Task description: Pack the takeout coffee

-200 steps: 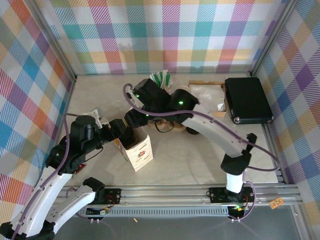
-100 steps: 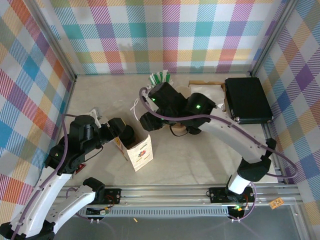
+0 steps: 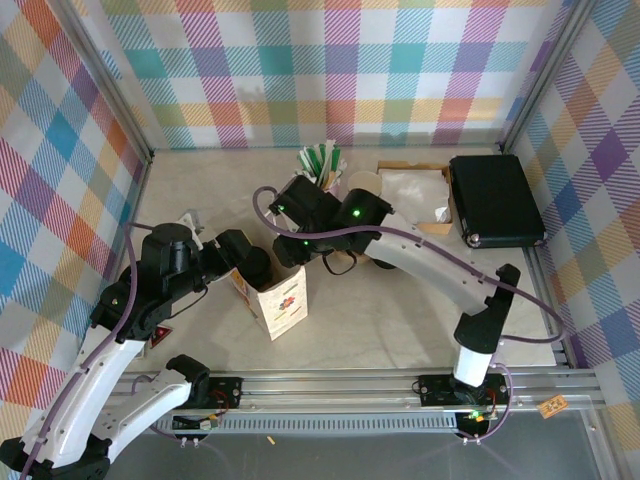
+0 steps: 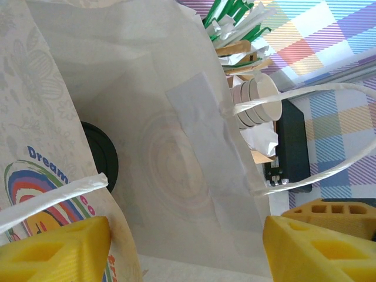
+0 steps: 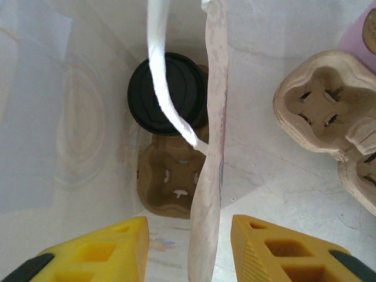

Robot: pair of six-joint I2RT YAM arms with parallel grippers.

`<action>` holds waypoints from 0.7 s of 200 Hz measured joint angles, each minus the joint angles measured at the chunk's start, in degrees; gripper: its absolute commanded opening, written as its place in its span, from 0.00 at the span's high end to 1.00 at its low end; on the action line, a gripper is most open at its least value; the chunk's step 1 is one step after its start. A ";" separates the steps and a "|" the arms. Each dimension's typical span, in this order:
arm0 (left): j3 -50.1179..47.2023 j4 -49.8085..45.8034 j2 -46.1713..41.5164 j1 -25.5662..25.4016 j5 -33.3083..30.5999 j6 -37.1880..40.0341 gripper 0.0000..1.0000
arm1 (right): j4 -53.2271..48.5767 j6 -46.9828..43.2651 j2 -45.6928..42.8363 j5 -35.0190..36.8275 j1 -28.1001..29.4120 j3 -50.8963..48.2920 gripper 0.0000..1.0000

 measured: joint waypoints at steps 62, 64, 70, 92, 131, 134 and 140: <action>0.11 -1.53 -0.02 0.00 -2.14 0.07 0.29 | -2.25 0.15 4.85 1.97 0.00 2.84 0.76; 0.13 -1.60 -0.02 0.00 -2.25 0.04 0.29 | -2.34 0.22 4.90 2.03 0.00 2.93 0.77; 0.24 -1.81 0.00 0.00 -2.51 0.04 0.28 | -2.62 0.24 5.01 2.25 0.00 3.21 0.77; 0.94 -2.10 -0.02 0.00 -3.15 0.04 0.27 | -3.52 0.11 5.16 2.91 0.02 4.09 0.83; 1.66 -2.27 -0.02 0.00 -4.85 -1.40 0.27 | -4.79 -0.46 5.16 4.68 0.24 4.31 0.89; 1.70 -2.36 0.00 0.00 -5.11 -1.68 0.27 | -4.90 -0.46 5.20 4.83 0.28 4.39 0.89; 1.81 -2.45 0.00 0.00 -5.51 -2.21 0.27 | -5.07 -0.48 5.27 5.03 0.35 4.52 0.90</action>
